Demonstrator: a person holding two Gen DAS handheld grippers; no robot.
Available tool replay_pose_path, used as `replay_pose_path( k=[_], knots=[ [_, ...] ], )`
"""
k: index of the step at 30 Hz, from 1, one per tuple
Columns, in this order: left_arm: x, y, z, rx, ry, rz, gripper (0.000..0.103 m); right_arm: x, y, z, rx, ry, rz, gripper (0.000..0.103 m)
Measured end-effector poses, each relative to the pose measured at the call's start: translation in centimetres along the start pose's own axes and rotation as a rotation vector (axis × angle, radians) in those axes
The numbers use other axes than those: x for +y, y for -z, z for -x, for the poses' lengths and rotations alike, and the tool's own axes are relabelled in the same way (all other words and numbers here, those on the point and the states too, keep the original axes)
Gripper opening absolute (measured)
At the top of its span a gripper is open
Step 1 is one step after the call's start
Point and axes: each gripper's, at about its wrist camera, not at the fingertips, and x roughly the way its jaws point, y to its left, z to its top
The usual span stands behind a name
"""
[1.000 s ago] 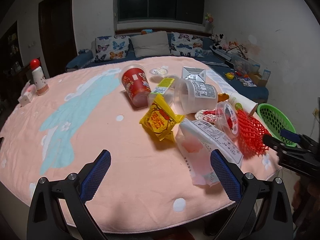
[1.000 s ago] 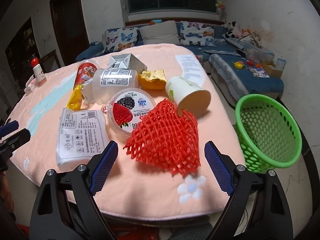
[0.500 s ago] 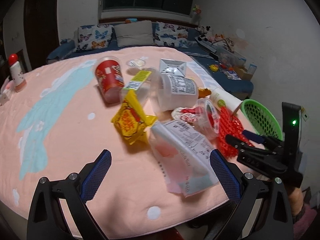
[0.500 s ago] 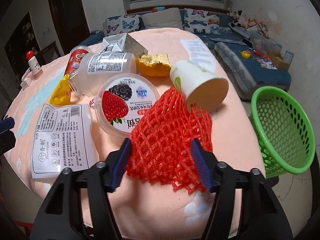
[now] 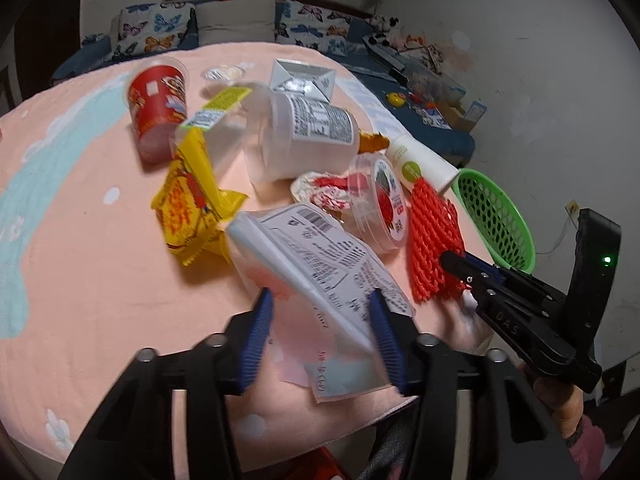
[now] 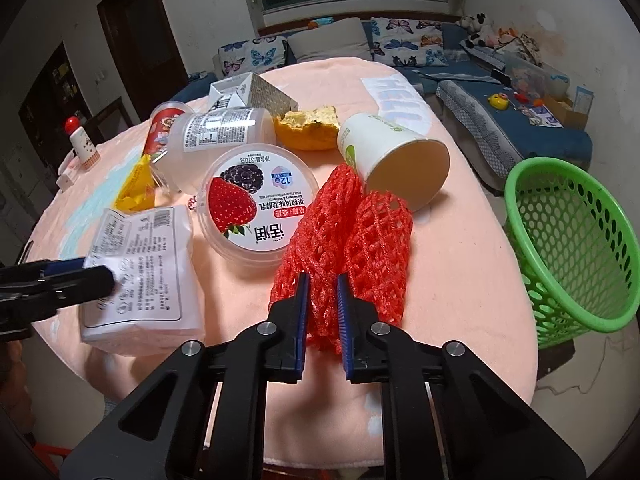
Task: Collect trash
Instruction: 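Grasp white paper bag with left tool while right tool grasps red mesh net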
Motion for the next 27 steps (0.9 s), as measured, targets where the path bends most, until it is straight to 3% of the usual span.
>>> replay_pose_path(
  k=[5, 7, 9, 20, 27],
  knots=[
    [-0.1, 0.1, -0.4, 0.012, 0.045, -0.009, 0.020, 0.1, 0.4, 1.3, -0.024, -0.021, -0.004, 0.012],
    [0.0, 0.2, -0.2, 0.016, 0.055, -0.008, 0.008, 0.2, 0.5, 2.2, -0.037, -0.027, -0.004, 0.012],
    [0.2, 0.4, 0.1, 0.014, 0.069, -0.004, 0.004, 0.0, 0.6, 2.9, -0.045, -0.038, -0.008, 0.011],
    [0.3, 1.0, 3.7, -0.041, 0.104, -0.036, 0.002, -2.2, 0.0, 8.1, -0.133, -0.053, -0.055, 0.011],
    [-0.9, -0.1, 6.4, -0.078, 0.210, -0.052, 0.001, -7.2, -1.5, 9.5, -0.185, 0.068, -0.121, 0.011]
  ],
)
